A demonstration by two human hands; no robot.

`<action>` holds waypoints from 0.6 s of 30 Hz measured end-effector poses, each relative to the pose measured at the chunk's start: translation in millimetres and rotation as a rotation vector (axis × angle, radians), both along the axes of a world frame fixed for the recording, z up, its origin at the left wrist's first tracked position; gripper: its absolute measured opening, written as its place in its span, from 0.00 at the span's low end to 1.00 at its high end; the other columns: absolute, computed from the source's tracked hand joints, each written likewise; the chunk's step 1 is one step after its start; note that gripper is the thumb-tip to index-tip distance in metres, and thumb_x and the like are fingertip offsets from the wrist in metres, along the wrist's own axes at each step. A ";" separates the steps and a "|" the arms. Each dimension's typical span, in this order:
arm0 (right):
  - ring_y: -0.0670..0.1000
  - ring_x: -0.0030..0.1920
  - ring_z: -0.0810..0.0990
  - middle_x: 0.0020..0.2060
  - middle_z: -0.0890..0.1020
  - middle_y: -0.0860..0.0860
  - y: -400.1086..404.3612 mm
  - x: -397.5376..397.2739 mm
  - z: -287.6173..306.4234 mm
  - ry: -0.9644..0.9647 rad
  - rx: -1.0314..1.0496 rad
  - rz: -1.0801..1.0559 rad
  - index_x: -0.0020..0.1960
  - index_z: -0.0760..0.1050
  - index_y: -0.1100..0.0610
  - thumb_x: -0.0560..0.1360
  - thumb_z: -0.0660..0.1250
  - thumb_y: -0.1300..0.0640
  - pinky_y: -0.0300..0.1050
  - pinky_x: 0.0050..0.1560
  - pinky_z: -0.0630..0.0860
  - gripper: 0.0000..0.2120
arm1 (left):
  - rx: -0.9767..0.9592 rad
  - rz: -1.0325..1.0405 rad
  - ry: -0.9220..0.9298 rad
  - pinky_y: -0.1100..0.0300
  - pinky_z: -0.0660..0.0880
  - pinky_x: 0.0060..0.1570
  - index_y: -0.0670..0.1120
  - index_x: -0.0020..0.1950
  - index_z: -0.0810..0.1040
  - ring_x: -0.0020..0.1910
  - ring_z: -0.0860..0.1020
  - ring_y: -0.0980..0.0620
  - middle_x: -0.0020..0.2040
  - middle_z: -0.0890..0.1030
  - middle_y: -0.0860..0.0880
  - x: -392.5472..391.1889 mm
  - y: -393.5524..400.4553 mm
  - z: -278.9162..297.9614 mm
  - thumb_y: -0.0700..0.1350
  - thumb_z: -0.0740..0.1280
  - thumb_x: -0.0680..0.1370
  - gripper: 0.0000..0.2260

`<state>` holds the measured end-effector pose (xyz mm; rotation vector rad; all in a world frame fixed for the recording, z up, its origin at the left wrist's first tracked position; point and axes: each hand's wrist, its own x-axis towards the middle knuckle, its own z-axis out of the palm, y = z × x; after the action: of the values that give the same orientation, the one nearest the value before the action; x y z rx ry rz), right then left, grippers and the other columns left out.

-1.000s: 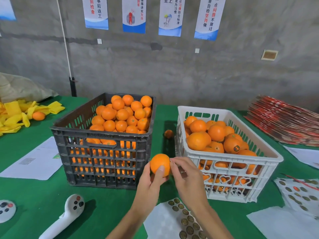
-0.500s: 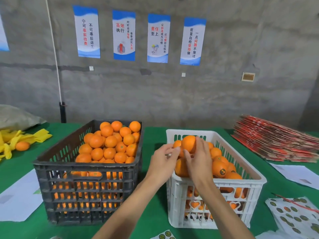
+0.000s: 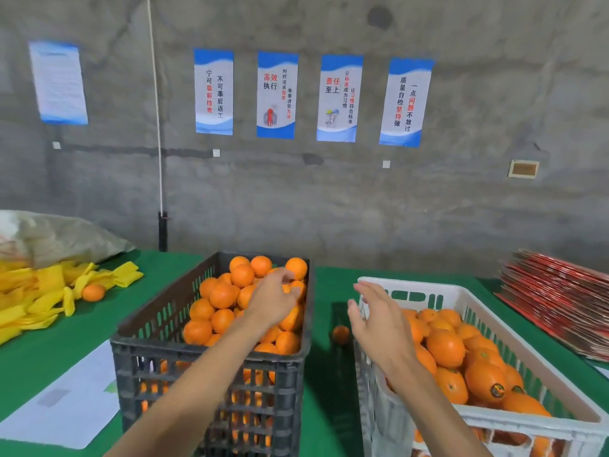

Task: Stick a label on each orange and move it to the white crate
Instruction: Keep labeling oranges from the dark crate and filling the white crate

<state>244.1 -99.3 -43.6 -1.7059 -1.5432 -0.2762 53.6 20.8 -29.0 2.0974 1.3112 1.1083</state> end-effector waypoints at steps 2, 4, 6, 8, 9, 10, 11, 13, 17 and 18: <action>0.49 0.72 0.72 0.72 0.74 0.48 16.3 -13.2 1.2 -0.002 -0.027 0.032 0.74 0.72 0.54 0.83 0.62 0.50 0.45 0.71 0.69 0.21 | 0.041 0.068 0.140 0.51 0.77 0.58 0.46 0.65 0.80 0.63 0.79 0.44 0.64 0.82 0.46 -8.9 31.7 6.6 0.45 0.70 0.81 0.13; 0.49 0.70 0.74 0.72 0.74 0.47 33.0 -23.3 0.3 0.013 -0.056 0.065 0.75 0.72 0.52 0.83 0.62 0.49 0.46 0.69 0.72 0.21 | 0.054 0.145 0.279 0.52 0.76 0.54 0.47 0.65 0.79 0.64 0.78 0.42 0.64 0.81 0.44 -15.5 62.3 9.2 0.43 0.69 0.79 0.14; 0.48 0.69 0.74 0.72 0.74 0.47 47.9 -30.5 -3.0 0.026 -0.093 0.082 0.75 0.71 0.51 0.83 0.62 0.49 0.47 0.68 0.73 0.21 | -0.011 0.223 0.466 0.51 0.77 0.54 0.46 0.66 0.77 0.65 0.76 0.39 0.64 0.78 0.42 -23.5 87.8 5.8 0.41 0.68 0.79 0.16; 0.48 0.68 0.75 0.72 0.74 0.46 59.3 -35.2 -7.6 0.049 -0.111 0.089 0.75 0.70 0.49 0.83 0.62 0.48 0.47 0.66 0.75 0.22 | -0.120 0.292 0.680 0.44 0.77 0.63 0.45 0.68 0.74 0.69 0.72 0.37 0.68 0.74 0.41 -35.7 109.7 -3.8 0.41 0.66 0.80 0.16; 0.48 0.67 0.76 0.72 0.74 0.45 63.6 -36.6 -10.0 0.061 -0.110 0.093 0.75 0.70 0.49 0.83 0.62 0.47 0.47 0.64 0.76 0.22 | -0.173 0.320 0.775 0.41 0.74 0.67 0.45 0.70 0.72 0.71 0.69 0.37 0.70 0.72 0.40 -43.2 120.3 -11.0 0.42 0.66 0.81 0.17; 0.47 0.66 0.76 0.71 0.74 0.45 67.2 -37.7 -12.5 0.067 -0.105 0.098 0.75 0.71 0.48 0.82 0.62 0.47 0.46 0.63 0.77 0.21 | -0.211 0.337 0.860 0.39 0.72 0.69 0.45 0.72 0.71 0.73 0.67 0.36 0.72 0.69 0.40 -50.9 130.2 -18.6 0.43 0.67 0.81 0.19; 0.46 0.66 0.77 0.71 0.75 0.44 70.3 -38.4 -14.8 0.070 -0.100 0.101 0.74 0.71 0.48 0.82 0.63 0.47 0.45 0.62 0.77 0.21 | -0.224 0.339 0.932 0.39 0.70 0.71 0.46 0.74 0.69 0.74 0.66 0.36 0.74 0.68 0.40 -58.4 139.5 -26.3 0.44 0.67 0.82 0.21; 0.45 0.65 0.76 0.70 0.75 0.43 75.0 -38.3 -18.7 0.075 -0.097 0.099 0.74 0.71 0.47 0.82 0.62 0.46 0.44 0.61 0.77 0.21 | -0.186 0.312 1.032 0.42 0.68 0.73 0.47 0.76 0.68 0.74 0.66 0.38 0.74 0.68 0.41 -70.2 153.6 -36.8 0.46 0.66 0.83 0.21; 0.44 0.65 0.76 0.70 0.75 0.43 75.2 -36.9 -25.0 0.089 -0.094 0.096 0.74 0.71 0.47 0.83 0.62 0.47 0.43 0.62 0.78 0.20 | -0.132 0.284 1.014 0.45 0.68 0.73 0.50 0.74 0.70 0.71 0.71 0.41 0.72 0.72 0.43 -76.7 156.6 -33.8 0.45 0.67 0.82 0.20; 0.44 0.65 0.76 0.70 0.75 0.43 73.4 -36.8 -25.0 0.097 -0.090 0.098 0.74 0.71 0.47 0.82 0.63 0.47 0.43 0.62 0.78 0.20 | -0.126 0.283 0.975 0.45 0.68 0.73 0.50 0.73 0.71 0.71 0.71 0.41 0.71 0.72 0.43 -76.3 154.0 -29.6 0.45 0.68 0.82 0.20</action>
<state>207.2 -25.9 -68.7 -1.6809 -1.5818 -0.0734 -22.7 174.8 -58.7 2.4819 2.0619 -0.0120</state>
